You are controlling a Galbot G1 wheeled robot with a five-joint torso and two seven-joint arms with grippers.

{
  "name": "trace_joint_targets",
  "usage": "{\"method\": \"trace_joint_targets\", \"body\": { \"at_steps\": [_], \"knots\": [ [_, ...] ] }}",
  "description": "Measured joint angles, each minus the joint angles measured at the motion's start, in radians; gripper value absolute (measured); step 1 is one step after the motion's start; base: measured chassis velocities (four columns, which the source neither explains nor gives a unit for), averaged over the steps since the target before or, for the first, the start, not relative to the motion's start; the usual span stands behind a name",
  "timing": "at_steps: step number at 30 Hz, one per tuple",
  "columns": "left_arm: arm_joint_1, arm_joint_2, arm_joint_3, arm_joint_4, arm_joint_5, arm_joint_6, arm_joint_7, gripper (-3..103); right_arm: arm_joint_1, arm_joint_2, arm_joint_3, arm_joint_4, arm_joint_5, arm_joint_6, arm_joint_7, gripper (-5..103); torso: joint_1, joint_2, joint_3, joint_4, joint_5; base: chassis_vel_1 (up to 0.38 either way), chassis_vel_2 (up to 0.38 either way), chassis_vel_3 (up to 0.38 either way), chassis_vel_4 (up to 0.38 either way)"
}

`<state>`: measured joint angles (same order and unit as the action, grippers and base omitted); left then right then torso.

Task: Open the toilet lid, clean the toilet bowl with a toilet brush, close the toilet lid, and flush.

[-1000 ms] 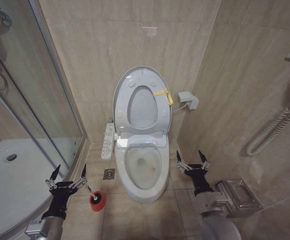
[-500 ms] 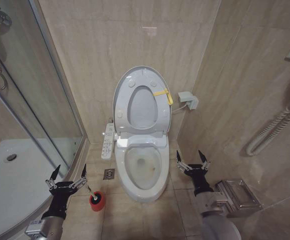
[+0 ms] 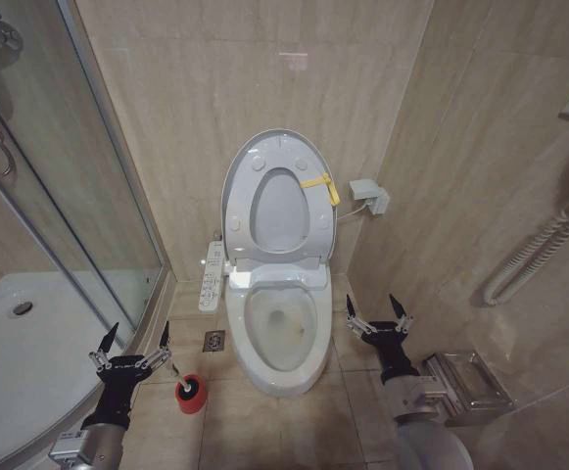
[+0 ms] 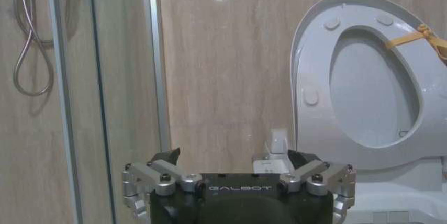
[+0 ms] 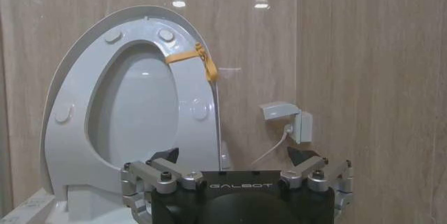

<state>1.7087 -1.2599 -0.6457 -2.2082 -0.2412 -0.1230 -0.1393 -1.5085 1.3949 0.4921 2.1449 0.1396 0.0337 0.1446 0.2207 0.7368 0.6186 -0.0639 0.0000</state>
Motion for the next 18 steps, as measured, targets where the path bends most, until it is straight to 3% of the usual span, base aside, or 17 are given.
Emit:
{"method": "trace_joint_targets", "body": {
  "at_steps": [18],
  "knots": [
    [0.000, 0.000, 0.000, 0.000, 0.000, 0.000, 0.000, 100, 0.000, 0.000, 0.000, 0.000, 0.000, 0.000, 0.000, 100, 0.000, 0.000, 0.000, 0.0000, 0.0000, 0.000, 0.000, 0.000, 0.000]
  ]
}}
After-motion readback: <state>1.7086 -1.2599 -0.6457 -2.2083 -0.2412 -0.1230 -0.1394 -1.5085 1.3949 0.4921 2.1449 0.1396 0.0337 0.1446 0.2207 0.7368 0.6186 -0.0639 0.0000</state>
